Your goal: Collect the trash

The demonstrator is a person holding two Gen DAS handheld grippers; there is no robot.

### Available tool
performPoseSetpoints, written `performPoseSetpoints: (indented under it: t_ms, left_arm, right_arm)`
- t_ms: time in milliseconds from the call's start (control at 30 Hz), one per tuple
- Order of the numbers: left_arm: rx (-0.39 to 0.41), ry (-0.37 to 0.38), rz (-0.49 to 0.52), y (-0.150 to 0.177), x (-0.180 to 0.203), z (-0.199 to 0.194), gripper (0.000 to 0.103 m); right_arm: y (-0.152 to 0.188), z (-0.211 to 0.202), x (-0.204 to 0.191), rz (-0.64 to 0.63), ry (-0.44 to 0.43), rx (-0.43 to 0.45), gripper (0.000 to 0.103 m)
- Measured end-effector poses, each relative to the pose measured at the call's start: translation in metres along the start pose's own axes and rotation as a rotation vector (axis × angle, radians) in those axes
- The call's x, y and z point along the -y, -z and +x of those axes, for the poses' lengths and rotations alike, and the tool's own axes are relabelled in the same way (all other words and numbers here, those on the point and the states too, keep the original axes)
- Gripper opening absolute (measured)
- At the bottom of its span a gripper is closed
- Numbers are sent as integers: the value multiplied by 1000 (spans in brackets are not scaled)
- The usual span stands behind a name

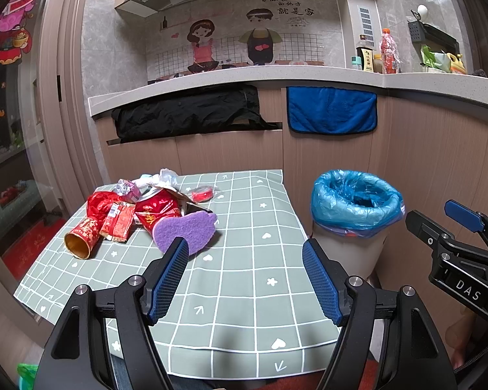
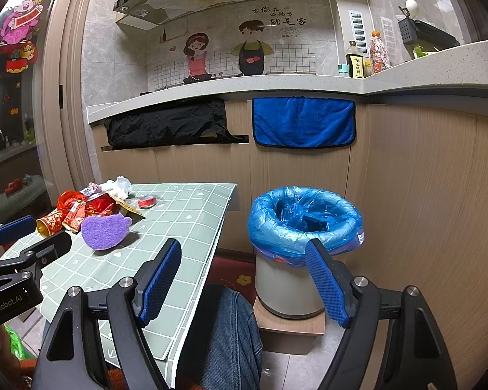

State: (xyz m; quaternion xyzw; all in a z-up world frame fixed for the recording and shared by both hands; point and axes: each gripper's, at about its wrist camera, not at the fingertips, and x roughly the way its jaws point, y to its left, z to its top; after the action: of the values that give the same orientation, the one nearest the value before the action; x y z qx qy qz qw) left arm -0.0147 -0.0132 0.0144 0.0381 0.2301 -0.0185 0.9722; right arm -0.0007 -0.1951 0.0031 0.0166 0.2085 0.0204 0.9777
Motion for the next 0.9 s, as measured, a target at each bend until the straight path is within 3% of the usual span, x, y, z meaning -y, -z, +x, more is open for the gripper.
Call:
performPoseSetpoints:
  t_ms: [433, 633, 733, 900]
  left_arm:
    - [-20, 23, -24, 3, -1, 4, 72]
    - [-42, 64, -99, -7, -36, 24, 72]
    - [-19, 30, -143, -18, -65, 37, 72]
    - [-4, -111, -180, -27, -128, 60, 73]
  right_arm:
    - [-1, 3, -1, 0, -1, -8, 76]
    - [-13, 25, -9, -21, -36, -32, 76]
    - [-24, 46, -19, -36, -71, -49, 76]
    - [-38, 88, -45, -75, -137, -110, 76]
